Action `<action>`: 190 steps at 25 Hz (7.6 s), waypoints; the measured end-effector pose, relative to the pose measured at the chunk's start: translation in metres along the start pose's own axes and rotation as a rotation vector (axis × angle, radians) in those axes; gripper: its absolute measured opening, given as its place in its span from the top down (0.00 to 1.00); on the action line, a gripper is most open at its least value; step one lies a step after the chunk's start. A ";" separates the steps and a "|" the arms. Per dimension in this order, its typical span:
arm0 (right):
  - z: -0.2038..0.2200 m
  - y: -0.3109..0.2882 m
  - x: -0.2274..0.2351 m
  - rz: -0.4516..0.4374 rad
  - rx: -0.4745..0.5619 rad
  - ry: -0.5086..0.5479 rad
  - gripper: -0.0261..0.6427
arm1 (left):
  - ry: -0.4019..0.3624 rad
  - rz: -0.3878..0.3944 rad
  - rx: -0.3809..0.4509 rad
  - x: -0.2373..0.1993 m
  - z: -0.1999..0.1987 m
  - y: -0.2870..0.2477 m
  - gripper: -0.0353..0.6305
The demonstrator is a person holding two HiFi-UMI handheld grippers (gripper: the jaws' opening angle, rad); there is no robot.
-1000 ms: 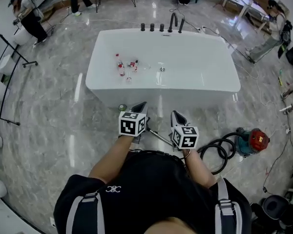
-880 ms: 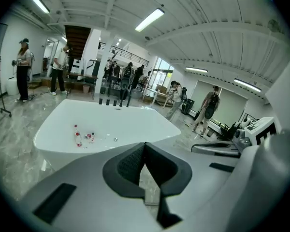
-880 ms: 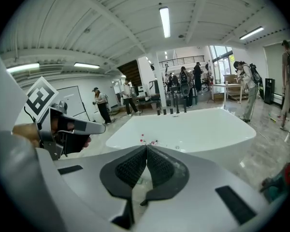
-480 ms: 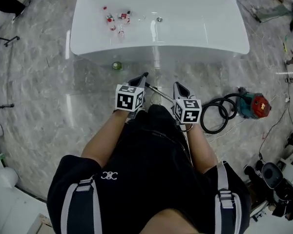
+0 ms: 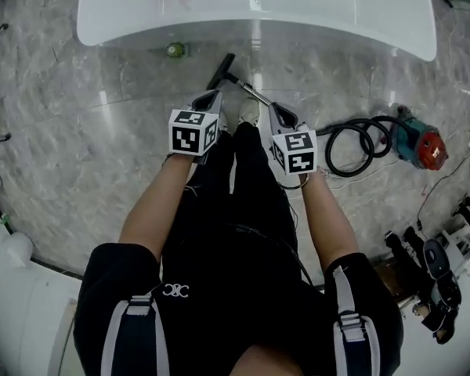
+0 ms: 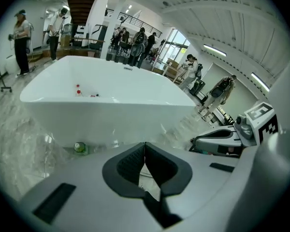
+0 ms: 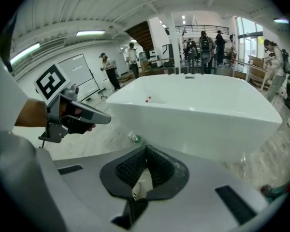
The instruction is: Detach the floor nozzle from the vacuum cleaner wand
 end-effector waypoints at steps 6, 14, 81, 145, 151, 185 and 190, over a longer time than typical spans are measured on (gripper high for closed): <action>0.064 -0.109 0.051 -0.087 -0.117 0.138 0.94 | 0.068 -0.004 -0.055 -0.032 0.050 -0.103 0.94; 0.207 -0.269 0.121 -0.176 -0.338 0.164 0.63 | 0.087 0.003 -0.106 -0.066 0.133 -0.222 0.94; 0.180 -0.315 0.011 -0.865 -0.229 0.296 0.68 | 0.419 0.332 0.426 -0.064 0.106 -0.229 0.83; 0.168 -0.246 -0.028 -0.482 -0.432 0.148 0.88 | 0.699 0.439 0.259 -0.088 0.074 -0.185 0.84; 0.182 -0.269 -0.019 -0.057 -0.441 0.349 0.88 | 0.812 0.014 0.099 -0.115 0.096 -0.202 0.84; 0.285 -0.247 0.019 -0.470 -0.529 0.240 0.88 | 0.900 0.222 0.450 -0.193 0.096 -0.188 0.84; 0.287 -0.256 0.020 -0.472 -0.542 0.231 0.88 | 0.944 0.248 0.473 -0.190 0.096 -0.190 0.84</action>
Point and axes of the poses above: the fingertips, and each gripper's own axes: y backward along the fingers, x to its right, z out of its underside, the point moved 7 cm from there along y, backward along the fingers, and after that the axes turned 11 degrees about -z, right-handed, at the moved point
